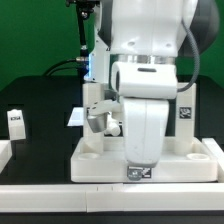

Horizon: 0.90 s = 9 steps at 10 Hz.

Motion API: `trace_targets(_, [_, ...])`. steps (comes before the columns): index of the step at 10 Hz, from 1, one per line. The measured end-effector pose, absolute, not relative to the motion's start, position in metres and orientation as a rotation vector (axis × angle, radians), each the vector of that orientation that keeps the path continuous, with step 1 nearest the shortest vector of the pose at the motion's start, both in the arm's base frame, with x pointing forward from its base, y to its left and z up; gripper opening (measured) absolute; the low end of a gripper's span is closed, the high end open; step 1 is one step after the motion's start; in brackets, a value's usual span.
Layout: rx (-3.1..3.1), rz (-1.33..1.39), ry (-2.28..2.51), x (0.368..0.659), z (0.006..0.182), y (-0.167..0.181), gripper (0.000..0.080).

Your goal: Assemble desk

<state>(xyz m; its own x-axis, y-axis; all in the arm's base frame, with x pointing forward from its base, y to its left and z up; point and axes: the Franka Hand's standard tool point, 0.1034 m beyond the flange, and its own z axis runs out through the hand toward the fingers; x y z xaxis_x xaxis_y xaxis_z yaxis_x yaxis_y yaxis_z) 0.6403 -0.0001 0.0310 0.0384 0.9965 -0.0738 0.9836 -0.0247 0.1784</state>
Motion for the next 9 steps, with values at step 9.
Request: trace_targets(9, [2.242, 0.078, 1.969, 0.651, 0.030, 0.010, 0.0055])
